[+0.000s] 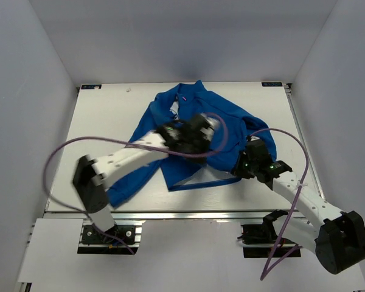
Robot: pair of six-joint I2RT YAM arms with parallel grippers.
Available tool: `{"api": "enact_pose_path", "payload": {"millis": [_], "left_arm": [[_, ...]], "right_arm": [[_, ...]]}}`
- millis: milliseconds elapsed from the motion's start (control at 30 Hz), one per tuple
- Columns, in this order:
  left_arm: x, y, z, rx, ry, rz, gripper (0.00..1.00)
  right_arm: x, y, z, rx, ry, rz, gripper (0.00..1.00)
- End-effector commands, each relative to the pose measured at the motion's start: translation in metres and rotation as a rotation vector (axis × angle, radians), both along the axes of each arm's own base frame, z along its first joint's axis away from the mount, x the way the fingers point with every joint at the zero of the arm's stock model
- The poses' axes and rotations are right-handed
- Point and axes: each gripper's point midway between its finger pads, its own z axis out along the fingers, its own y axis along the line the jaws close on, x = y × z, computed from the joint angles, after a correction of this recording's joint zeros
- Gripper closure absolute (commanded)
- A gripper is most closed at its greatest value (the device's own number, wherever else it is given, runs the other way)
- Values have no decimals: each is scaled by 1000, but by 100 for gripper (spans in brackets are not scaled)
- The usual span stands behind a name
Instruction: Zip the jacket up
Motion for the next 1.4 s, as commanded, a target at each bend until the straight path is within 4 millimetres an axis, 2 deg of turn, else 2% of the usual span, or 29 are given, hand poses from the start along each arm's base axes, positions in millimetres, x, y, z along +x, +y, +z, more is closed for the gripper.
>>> {"api": "enact_pose_path", "payload": {"millis": [0,67,100,133,167,267,300,400,433,500,533,567,600,633,667,700,800,833,867,900,967,1000,1033,1100,1167,1200,1267,1300,1367], "left_arm": [[-72,-46,-53,78,133,-328,94],[-88,-61,-68,121,148,-384,62],[-91,-66,-81,137,169,-394,43],[-96,-68,-83,124,192,-407,18],[-95,-68,-85,124,187,-400,2],[-76,-54,-66,146,81,-284,2],[-72,-47,-42,111,26,-252,2],[-56,-25,-12,81,-89,-122,2],[-53,-12,14,12,-122,-54,2],[-42,12,9,-12,-128,41,2],[-22,37,17,-63,-114,151,2],[-10,47,14,-100,-98,204,2],[-13,60,-16,-93,-14,218,2],[3,76,-23,-119,4,283,2],[14,70,-21,-192,-20,282,2],[15,72,-38,-189,2,284,2],[49,66,-52,-200,-1,316,2],[65,71,-57,-204,4,346,2],[81,68,-72,-205,16,361,2],[100,80,-82,-208,27,407,2],[117,87,-99,-222,77,426,2],[131,102,-122,-195,117,461,2],[135,108,-132,-187,142,474,2],[144,126,-164,-134,192,516,2],[159,143,-177,-138,211,541,2],[163,153,-193,-125,239,559,2],[178,158,-198,-125,233,570,3],[182,165,-210,-108,252,584,3],[198,166,-207,-132,240,581,4]], "right_arm": [[14,-7,11,70,-36,-76,93],[14,-9,13,86,-27,-79,80],[16,-14,13,86,-29,-93,73],[17,-16,15,85,-32,-97,62],[18,-17,17,77,-45,-83,57],[21,-18,30,61,-100,-35,38],[22,-18,35,61,-119,-28,34],[27,-18,51,40,-178,13,27],[27,-17,54,37,-186,37,25],[29,-16,63,31,-206,57,24],[28,-14,66,37,-209,70,22],[28,-12,67,43,-213,76,20],[28,-8,69,54,-222,111,18],[28,-5,70,60,-228,130,11],[28,-1,68,63,-226,153,11],[30,6,73,67,-252,210,11],[29,28,75,27,-244,314,11],[28,35,74,-1,-251,356,11],[20,51,66,-22,-232,424,11],[21,55,66,-49,-230,439,11],[15,67,55,-62,-187,482,11],[12,71,52,-54,-169,499,12],[7,74,48,-56,-155,520,14],[4,75,35,-80,-118,536,16],[-5,74,15,-102,-49,546,17],[-8,75,8,-102,-22,555,20],[-9,74,-9,-136,29,536,21],[-1,68,-13,-177,19,500,21],[16,67,-20,-220,-4,441,23]]}}
